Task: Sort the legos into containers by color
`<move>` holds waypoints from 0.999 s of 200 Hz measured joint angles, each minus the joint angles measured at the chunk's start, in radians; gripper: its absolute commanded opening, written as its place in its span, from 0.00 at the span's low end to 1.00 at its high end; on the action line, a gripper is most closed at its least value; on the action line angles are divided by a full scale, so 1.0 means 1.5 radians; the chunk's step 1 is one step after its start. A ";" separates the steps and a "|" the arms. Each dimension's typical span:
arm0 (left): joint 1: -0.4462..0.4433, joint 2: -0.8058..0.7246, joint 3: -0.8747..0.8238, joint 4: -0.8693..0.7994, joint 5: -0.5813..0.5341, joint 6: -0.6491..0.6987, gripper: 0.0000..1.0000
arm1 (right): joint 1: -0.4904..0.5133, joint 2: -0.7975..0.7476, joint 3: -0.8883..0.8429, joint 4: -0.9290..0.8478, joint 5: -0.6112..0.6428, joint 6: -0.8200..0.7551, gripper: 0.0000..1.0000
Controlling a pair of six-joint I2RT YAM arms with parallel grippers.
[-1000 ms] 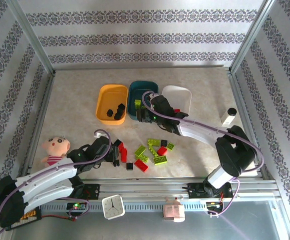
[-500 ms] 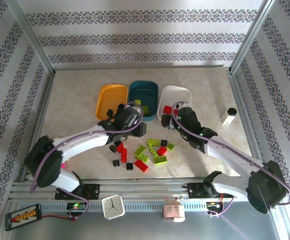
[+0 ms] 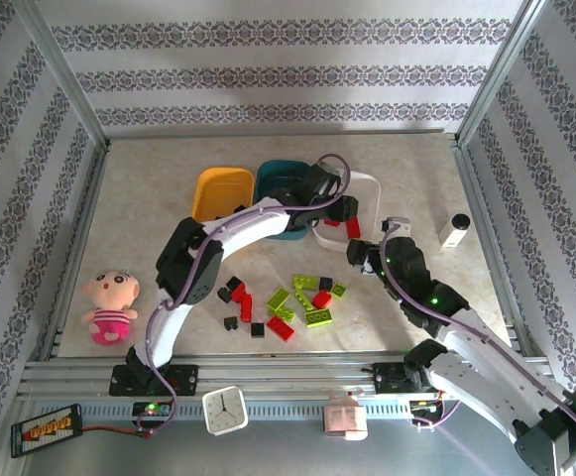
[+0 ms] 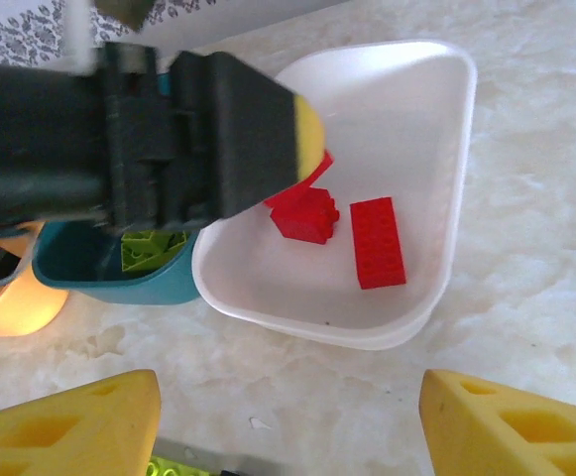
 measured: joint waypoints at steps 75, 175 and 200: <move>0.005 0.085 0.113 -0.020 0.039 -0.041 0.77 | 0.000 -0.036 -0.023 -0.038 -0.001 0.000 0.75; 0.036 -0.311 -0.358 0.142 0.040 -0.063 0.81 | 0.000 0.052 -0.023 -0.001 -0.088 0.000 0.75; 0.037 -0.459 -0.522 0.175 0.025 -0.065 0.85 | 0.011 0.104 -0.022 0.024 -0.122 0.000 0.75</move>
